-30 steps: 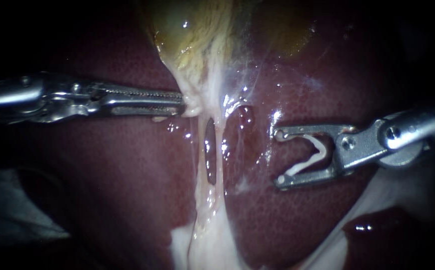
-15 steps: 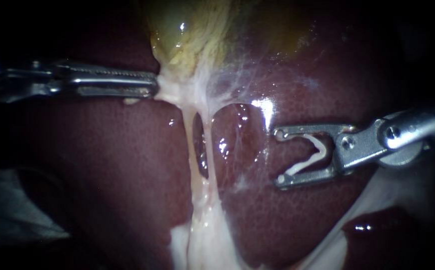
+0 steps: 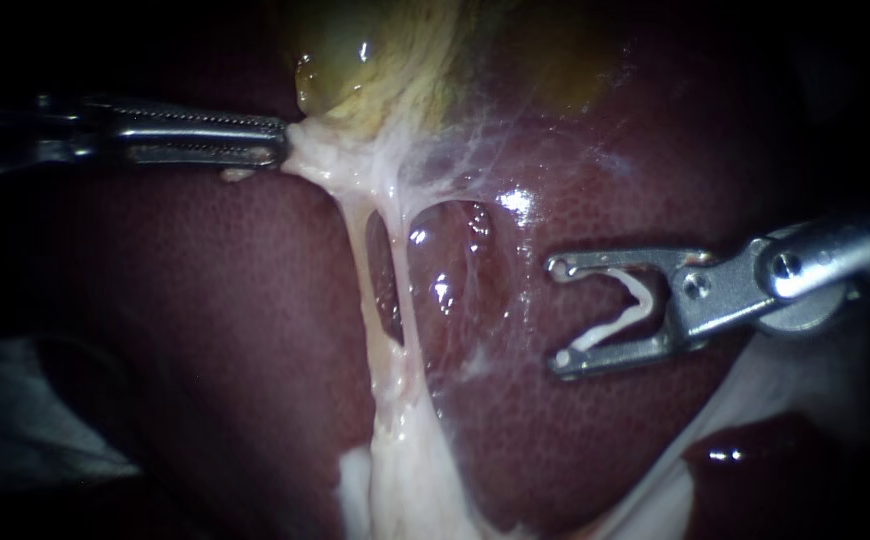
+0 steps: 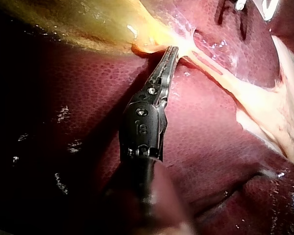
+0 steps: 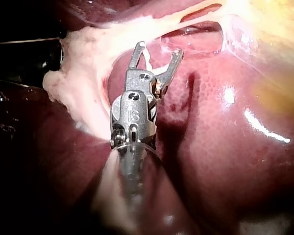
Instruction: Grabbing gallbladder
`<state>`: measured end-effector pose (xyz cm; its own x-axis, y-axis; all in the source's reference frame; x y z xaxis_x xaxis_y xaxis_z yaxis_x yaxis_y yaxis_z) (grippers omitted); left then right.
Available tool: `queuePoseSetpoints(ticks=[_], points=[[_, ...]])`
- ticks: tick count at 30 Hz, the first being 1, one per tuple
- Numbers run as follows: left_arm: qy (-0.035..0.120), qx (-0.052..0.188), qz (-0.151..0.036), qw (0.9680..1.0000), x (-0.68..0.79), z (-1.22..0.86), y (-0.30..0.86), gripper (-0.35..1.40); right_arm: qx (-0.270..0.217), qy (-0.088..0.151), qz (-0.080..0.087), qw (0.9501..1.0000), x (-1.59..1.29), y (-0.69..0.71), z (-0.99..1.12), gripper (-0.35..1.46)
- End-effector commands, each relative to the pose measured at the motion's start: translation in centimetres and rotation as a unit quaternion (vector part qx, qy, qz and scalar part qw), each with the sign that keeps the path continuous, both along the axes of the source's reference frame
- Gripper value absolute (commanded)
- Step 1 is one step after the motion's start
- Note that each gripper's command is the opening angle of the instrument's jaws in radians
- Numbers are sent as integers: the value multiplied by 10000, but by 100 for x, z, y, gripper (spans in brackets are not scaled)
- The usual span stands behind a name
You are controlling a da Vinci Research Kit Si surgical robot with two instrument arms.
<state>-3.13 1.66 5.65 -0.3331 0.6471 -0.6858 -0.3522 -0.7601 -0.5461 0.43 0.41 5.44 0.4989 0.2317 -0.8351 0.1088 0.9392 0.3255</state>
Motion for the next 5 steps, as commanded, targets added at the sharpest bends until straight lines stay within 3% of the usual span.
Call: queuePoseSetpoints(ticks=[1,5], points=[[3,-2,-2,10000,0,0,0,-35,0,1,-1,10000,0,0,0,46],[7,-7,-6,10000,-1,2,-1,-35,0,2,-2,10000,0,0,-1,46]])
